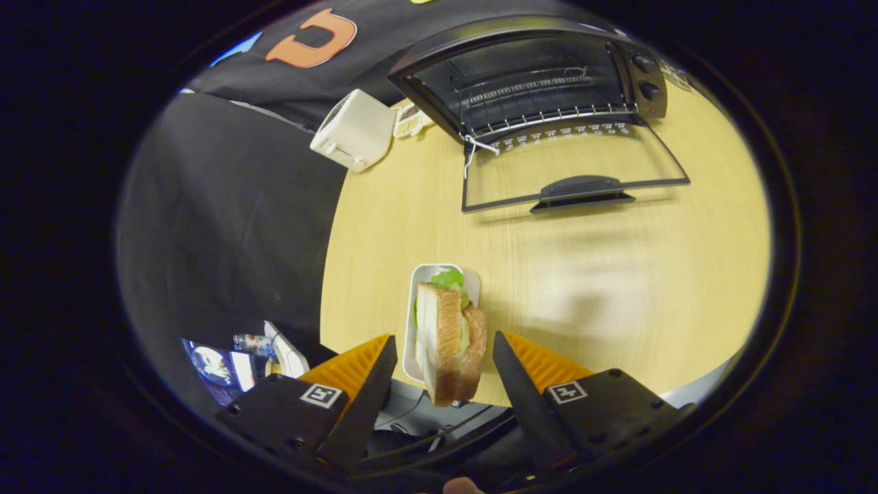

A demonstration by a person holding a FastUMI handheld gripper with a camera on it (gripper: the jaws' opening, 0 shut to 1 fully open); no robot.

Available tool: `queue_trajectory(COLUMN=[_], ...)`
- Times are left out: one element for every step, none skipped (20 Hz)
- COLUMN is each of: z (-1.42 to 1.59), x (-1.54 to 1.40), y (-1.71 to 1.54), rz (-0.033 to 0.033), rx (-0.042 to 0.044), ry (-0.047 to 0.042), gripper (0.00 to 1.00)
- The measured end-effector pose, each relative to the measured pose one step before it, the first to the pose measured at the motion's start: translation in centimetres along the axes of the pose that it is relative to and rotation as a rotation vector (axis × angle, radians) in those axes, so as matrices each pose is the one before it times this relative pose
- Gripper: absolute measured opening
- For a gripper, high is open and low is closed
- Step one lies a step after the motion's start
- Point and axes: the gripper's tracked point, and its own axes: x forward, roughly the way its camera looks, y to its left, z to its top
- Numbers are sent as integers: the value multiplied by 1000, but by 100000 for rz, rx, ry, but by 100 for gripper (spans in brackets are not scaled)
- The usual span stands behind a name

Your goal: Open the toaster oven, put the food inside, and close the toaster oven door.

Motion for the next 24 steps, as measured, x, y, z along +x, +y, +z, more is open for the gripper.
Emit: queue_trajectory(z=[-143,-103,-62,121,131,159,-80,19,7,224,134,188,122,162,78,136,4,276,182,228,225,371,590,791], x=[269,326,387,172,51,-23,-53,-263,-249,-186,-300,-312,-381,-381,-461,-445,-392,-431,-415,-393,-478,-528,-553,-660], y=[91,1,-77,-207,-69,69,251,171,59,72,187,325,277,258,259,283,324,278,317,266,307,163,101,152], rz=[640,223,-251,-529,-26,921,1095,136,-128,-762,-114,761,814,818,1050,1307,1072,1033,1157,1364,1462,1043,1002,1360], rx=[1275,1184,620,121,418,1243,1940,960,-1163,-2133,-1730,-532,377,526,558,220,55,-26,141,927,1260,738,-71,-53], ry=[1607,1229,1112,580,513,452,999,1940,225,-481,-585,-569,-634,-141,-639,-675,-729,-1156,-1212,-966,-1030,-1378,-2351,-3033], gripper=[91,84,82,75,69,59,52,46,42,39,38,36,35,34,34,34,33,33,33,33,33,33,33,33])
